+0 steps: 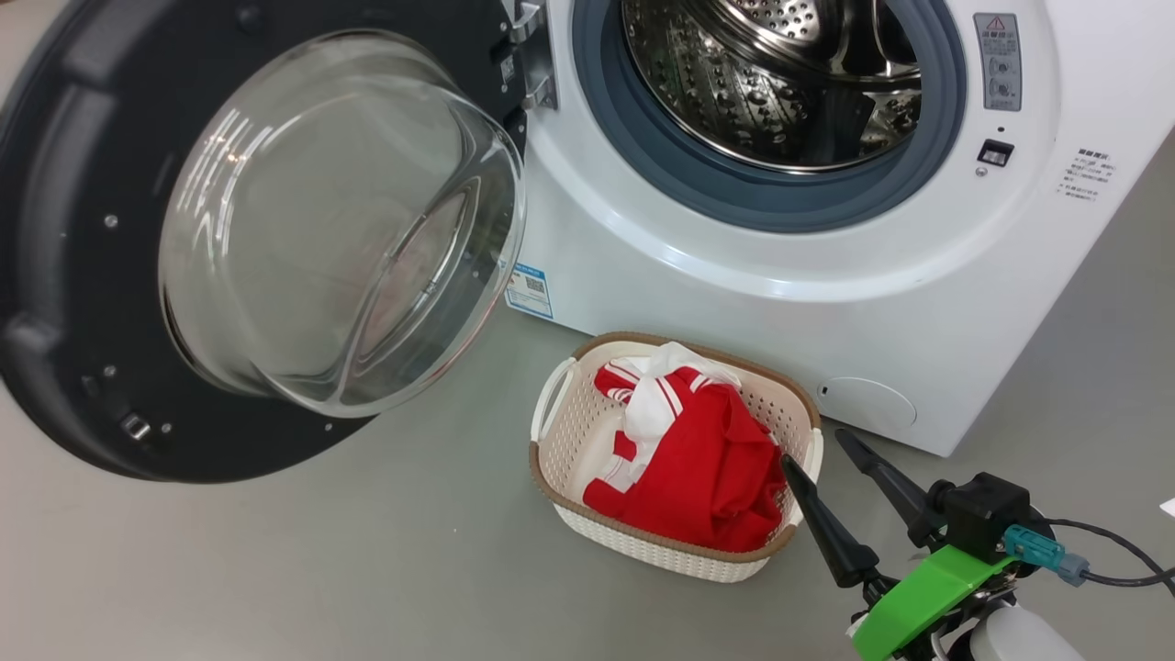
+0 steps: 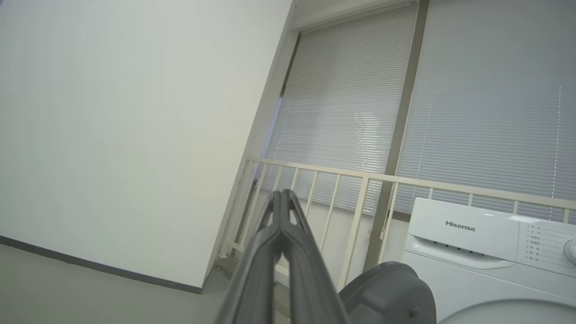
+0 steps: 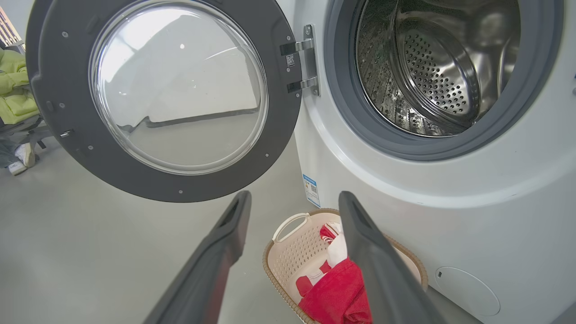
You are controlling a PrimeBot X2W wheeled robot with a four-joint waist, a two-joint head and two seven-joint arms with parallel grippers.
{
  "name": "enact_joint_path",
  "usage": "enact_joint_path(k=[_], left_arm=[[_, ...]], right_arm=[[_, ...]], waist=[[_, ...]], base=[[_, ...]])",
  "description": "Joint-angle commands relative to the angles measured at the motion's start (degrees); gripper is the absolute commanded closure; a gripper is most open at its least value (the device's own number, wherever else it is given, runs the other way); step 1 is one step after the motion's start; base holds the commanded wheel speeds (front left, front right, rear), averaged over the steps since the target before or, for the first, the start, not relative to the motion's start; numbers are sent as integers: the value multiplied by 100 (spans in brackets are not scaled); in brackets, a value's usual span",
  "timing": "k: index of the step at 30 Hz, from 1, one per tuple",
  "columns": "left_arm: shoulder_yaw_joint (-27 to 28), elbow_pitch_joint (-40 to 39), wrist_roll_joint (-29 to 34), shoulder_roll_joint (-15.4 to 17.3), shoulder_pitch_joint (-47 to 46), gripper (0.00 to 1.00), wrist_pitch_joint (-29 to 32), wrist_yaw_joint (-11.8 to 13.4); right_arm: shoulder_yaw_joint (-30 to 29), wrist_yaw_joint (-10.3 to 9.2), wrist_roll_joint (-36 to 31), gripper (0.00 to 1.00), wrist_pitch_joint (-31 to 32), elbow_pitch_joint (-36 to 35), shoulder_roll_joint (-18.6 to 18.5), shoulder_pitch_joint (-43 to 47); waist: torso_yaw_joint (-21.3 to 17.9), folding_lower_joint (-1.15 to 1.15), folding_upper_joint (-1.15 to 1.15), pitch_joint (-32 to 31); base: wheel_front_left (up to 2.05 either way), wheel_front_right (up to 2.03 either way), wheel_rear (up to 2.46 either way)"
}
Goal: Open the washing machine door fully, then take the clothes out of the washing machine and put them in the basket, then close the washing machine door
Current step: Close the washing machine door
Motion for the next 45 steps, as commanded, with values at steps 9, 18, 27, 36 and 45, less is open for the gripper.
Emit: enact_joint_path(k=[9, 18, 27, 36, 45], left_arm=[[538, 2684, -2108, 1350, -2210, 100, 1990, -57], [-84, 4476, -2544, 1766, -2941, 100, 4532, 180], [-206, 4827, -2838, 1652, -2988, 100, 5403, 75], [-322, 4723, -3011, 1558, -2807, 100, 5865, -28], [-680, 3627, -3598, 1570, -2342, 100, 7140, -82]], right_arm=[[33, 9, 16, 0, -70, -171, -97, -54], [7, 9, -13, 0, -70, -178, -92, -73], [57, 9, -6, 0, -70, -191, -142, -218], [12, 9, 4, 0, -70, -186, -200, -244], [-108, 9, -17, 0, -70, -187, -136, -201]], waist=[[-108, 0, 0, 206], [-82, 0, 0, 349], [-165, 0, 0, 499], [-252, 0, 0, 555], [-282, 0, 0, 476]], base=[[0, 0, 0], [0, 0, 0], [0, 0, 0], [0, 0, 0], [0, 0, 0]])
